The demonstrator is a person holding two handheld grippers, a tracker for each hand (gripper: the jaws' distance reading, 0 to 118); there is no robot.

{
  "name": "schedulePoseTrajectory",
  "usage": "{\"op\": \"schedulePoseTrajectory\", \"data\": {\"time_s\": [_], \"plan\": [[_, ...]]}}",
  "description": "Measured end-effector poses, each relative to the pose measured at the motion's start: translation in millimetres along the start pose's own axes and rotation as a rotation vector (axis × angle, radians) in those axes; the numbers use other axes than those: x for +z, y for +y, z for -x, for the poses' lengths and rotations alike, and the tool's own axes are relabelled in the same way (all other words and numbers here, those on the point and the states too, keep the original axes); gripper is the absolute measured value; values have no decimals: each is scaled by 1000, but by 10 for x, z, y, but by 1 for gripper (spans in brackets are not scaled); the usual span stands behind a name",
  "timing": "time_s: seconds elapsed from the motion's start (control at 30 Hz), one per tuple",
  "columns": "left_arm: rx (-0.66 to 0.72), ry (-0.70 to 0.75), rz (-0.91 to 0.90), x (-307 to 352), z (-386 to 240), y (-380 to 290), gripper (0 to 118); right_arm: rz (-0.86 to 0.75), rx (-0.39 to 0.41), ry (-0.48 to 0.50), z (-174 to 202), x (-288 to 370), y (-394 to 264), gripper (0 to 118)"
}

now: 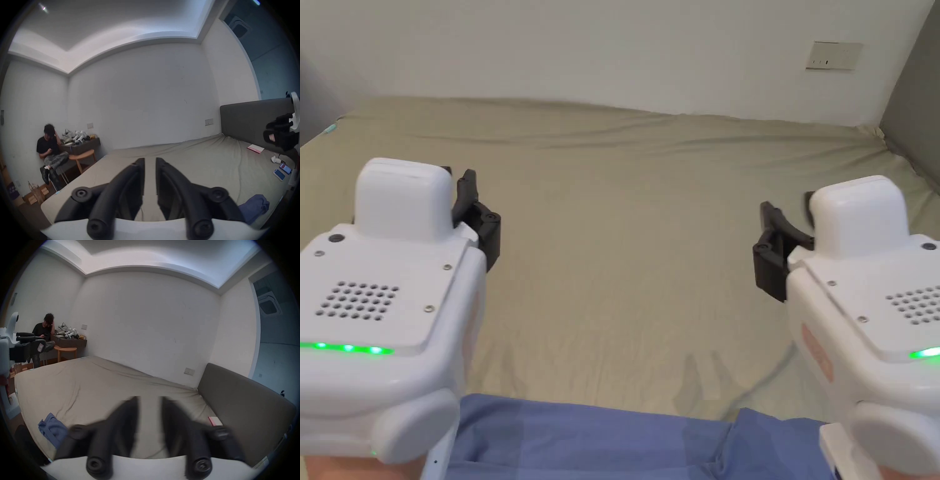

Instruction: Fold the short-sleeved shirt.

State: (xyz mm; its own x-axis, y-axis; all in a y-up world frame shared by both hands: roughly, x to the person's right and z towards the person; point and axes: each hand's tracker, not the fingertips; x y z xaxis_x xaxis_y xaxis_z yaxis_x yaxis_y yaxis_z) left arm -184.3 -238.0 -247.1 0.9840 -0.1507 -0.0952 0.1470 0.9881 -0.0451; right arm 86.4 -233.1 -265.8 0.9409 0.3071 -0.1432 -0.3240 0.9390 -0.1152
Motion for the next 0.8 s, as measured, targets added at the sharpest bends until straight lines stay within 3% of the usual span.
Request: {"op": "schedulePoseTrajectory", "data": {"time_s": [0.17, 0.43, 0.63, 0.73, 0.8], "plan": [[-21, -15, 6, 8, -169, -76, 0, -24, 17, 1, 205, 28, -59, 2], [-65, -71, 61, -152, -190, -222, 0, 0, 14, -3, 201, -61, -138, 2], [-14, -239, 352, -464, 63, -858, 0, 79, 16, 8, 102, -213, -384, 2], [157, -373, 593, -664, 509, -1542, 0, 148, 2, 21, 22, -281, -554, 2], [256, -340, 749, -735, 872, -1977, 0, 184, -2, 21, -37, -306, -665, 2]]}}
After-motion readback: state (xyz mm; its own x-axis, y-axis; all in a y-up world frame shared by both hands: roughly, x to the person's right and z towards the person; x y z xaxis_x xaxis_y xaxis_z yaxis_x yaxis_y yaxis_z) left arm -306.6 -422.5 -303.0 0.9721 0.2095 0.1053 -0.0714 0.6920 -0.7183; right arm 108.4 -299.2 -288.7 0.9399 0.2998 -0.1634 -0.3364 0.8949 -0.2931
